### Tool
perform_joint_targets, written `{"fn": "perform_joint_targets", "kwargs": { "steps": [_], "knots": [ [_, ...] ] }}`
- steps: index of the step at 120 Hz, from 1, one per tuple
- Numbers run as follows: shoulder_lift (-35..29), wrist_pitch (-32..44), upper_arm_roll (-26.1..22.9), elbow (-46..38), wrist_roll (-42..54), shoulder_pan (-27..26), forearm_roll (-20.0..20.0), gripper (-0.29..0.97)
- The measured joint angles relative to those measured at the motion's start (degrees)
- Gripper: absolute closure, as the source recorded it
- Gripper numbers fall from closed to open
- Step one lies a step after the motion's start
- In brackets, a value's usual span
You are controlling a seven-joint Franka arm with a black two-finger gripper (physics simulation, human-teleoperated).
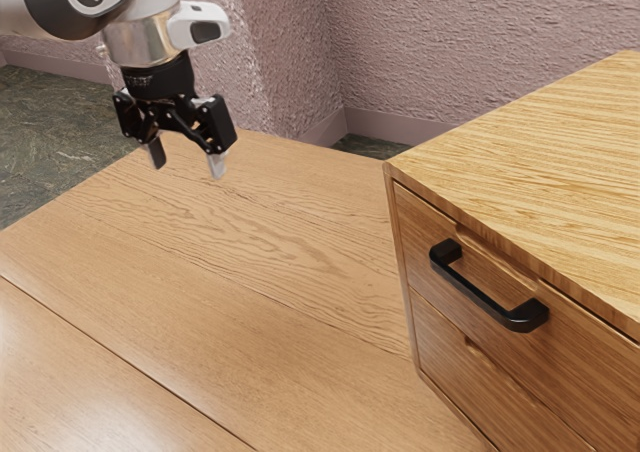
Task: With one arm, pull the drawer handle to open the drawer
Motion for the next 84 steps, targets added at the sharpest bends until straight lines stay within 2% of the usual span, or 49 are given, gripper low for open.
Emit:
{"fn": "perform_joint_targets", "kwargs": {
  "steps": [18, 29, 45, 84],
  "knots": [
    [-0.3, -0.4, 0.0, 0.6, -0.6, 0.0, 0.0, 0.00],
    [-3.7, -1.6, -0.2, 6.8, -1.0, -0.1, 0.1, 0.00],
    [-9.1, -2.6, -0.6, 8.6, -1.3, -0.5, 0.0, 0.00],
    [-9.0, -2.9, -1.1, 7.9, -1.9, -0.1, 0.6, 0.00]
  ]
}}
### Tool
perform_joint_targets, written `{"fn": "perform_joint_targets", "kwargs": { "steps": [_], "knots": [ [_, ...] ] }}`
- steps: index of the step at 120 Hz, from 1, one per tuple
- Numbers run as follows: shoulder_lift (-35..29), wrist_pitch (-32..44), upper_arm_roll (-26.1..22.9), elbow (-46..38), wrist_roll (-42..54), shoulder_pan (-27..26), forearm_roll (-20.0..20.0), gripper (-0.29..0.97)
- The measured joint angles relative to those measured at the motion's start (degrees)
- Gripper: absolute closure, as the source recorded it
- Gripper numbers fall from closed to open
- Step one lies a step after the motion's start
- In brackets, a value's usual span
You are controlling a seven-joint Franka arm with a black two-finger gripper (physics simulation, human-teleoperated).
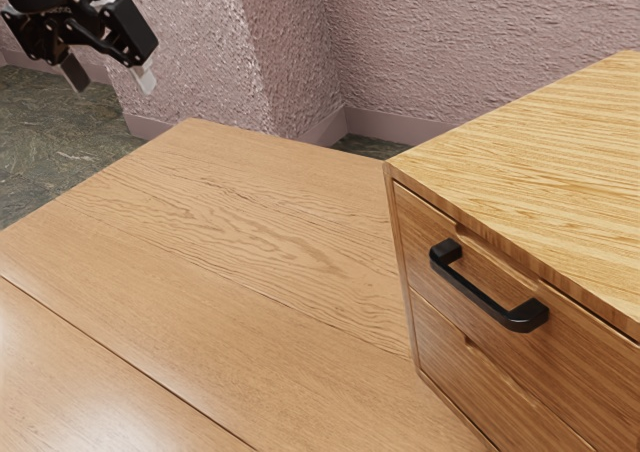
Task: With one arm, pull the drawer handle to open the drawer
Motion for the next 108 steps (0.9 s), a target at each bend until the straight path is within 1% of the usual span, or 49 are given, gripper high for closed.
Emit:
{"fn": "perform_joint_targets", "kwargs": {
  "steps": [8, 12, 30, 41, 47, 54, 69, 85, 97, 108],
  "knots": [
    [-1.3, 0.3, -0.3, -3.4, -0.1, -0.6, 0.4, 0.00],
    [-3.1, 0.7, -0.3, -6.7, -0.2, -0.8, 0.6, 0.00],
    [-19.6, 8.1, 0.6, -31.3, -0.6, -0.6, 1.2, 0.00],
    [-29.6, 13.5, 1.1, -48.0, -0.8, -0.7, 1.3, 0.00],
    [-33.2, 15.0, 1.1, -53.0, -0.9, -0.8, 1.2, 0.00],
    [-34.7, 16.0, 1.0, -54.8, -0.9, -0.9, 0.5, 0.00],
    [-34.5, 17.7, 0.6, -55.4, -0.9, -1.0, -0.7, 0.00],
    [-34.5, 18.4, 0.6, -55.3, -0.6, -1.0, -1.3, 0.00],
    [-34.5, 18.8, -0.5, -55.2, -0.4, -1.1, -1.7, 0.00],
    [-34.7, 18.8, -0.3, -55.2, 0.0, -1.0, -2.1, 0.00]
  ]
}}
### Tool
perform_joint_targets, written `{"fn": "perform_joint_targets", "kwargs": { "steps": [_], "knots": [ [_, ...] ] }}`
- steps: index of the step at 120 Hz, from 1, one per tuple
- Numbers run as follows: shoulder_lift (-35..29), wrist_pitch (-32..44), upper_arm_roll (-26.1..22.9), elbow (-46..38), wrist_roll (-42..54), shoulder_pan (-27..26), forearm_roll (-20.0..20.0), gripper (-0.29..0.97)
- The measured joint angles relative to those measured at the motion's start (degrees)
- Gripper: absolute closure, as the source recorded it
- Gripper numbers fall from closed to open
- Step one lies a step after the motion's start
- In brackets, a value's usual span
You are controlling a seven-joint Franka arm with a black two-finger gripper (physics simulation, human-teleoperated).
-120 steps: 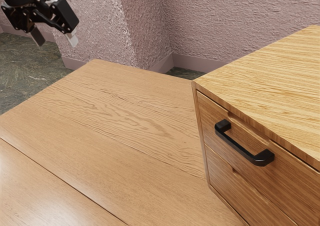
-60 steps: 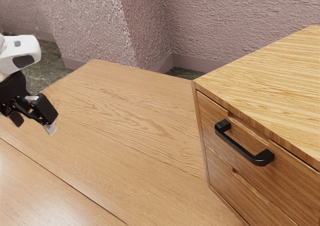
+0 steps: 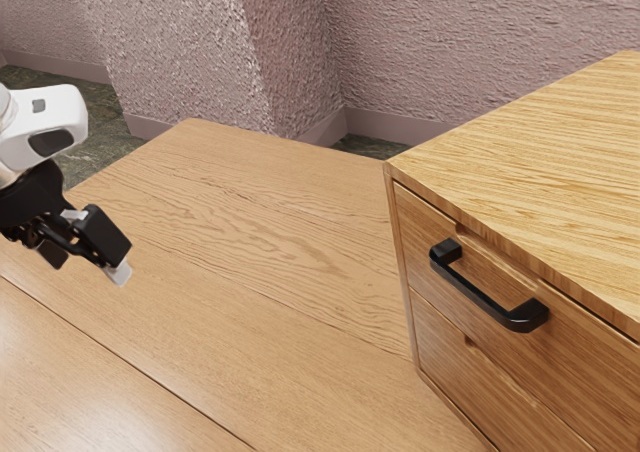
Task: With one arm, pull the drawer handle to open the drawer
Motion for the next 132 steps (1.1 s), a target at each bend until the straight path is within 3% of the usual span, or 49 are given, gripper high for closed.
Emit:
{"fn": "perform_joint_targets", "kwargs": {
  "steps": [54, 82, 95, 132],
  "knots": [
    [0.4, 1.3, 0.7, -0.5, 1.4, 0.0, -0.2, 0.00],
    [-2.7, 0.7, -1.7, -1.2, 2.5, 0.0, -5.4, 0.00],
    [-2.5, -0.7, -4.4, 0.1, 8.7, 0.6, -5.8, 0.00],
    [2.8, 4.8, -4.5, 0.1, 38.8, -0.9, -4.6, 0.00]
  ]
}}
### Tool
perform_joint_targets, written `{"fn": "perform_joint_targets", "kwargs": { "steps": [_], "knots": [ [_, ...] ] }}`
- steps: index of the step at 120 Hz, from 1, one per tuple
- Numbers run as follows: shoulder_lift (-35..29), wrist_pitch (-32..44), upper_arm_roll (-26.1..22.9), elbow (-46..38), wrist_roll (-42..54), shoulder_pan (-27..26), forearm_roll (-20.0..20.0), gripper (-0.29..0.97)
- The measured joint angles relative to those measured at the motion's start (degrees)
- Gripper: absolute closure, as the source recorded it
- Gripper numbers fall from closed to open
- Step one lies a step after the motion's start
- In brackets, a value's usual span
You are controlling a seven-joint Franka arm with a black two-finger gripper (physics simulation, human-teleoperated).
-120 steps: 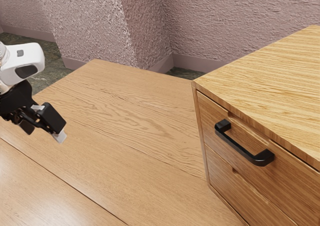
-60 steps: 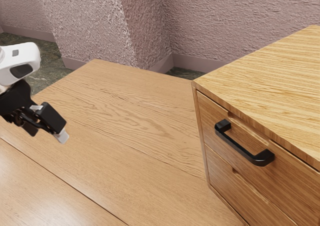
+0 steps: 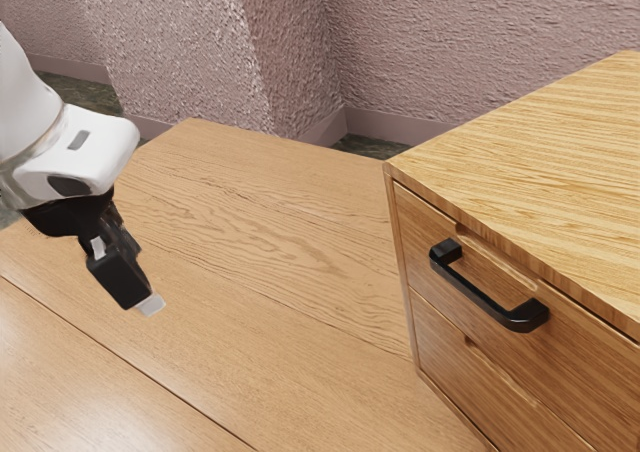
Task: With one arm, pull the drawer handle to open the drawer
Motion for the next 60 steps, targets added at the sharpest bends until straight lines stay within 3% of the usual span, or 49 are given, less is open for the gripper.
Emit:
{"fn": "perform_joint_targets", "kwargs": {
  "steps": [28, 60],
  "knots": [
    [3.7, 6.8, -2.4, 1.3, 21.5, -1.1, 1.2, 0.00],
    [11.1, 10.6, -5.2, 6.9, 38.0, -1.9, 1.5, 0.00]
  ]
}}
